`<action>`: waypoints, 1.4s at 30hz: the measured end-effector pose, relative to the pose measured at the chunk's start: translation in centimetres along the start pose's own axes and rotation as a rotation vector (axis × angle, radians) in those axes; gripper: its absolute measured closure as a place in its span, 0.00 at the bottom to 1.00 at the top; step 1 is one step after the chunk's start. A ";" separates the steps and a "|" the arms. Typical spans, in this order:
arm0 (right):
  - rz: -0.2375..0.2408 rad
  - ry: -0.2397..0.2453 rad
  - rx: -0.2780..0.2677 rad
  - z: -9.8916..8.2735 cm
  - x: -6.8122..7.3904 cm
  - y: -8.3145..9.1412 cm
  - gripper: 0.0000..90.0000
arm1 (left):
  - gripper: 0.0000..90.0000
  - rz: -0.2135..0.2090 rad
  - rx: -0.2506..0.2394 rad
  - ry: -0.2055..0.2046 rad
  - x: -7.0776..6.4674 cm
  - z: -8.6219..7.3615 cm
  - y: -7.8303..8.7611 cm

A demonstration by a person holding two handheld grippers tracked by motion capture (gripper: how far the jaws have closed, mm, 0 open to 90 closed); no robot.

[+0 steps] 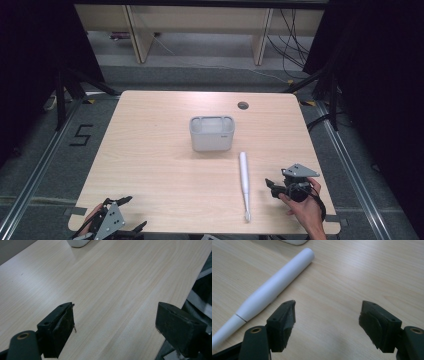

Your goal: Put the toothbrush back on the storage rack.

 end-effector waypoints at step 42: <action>0.194 0.156 -0.048 6.8 3.7 -7.1 0.98 | 0.17 -0.007 0.022 -0.006 0.0 -0.1 0.1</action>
Point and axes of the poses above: each handheld gripper's, and its own axes: y roughly backward along the jaws, z roughly out of its top, x roughly to its left, the point moved 6 cm from there along -y, roughly forward along the jaws, and after that the axes turned 6 degrees about -x, right-handed, at the moved point
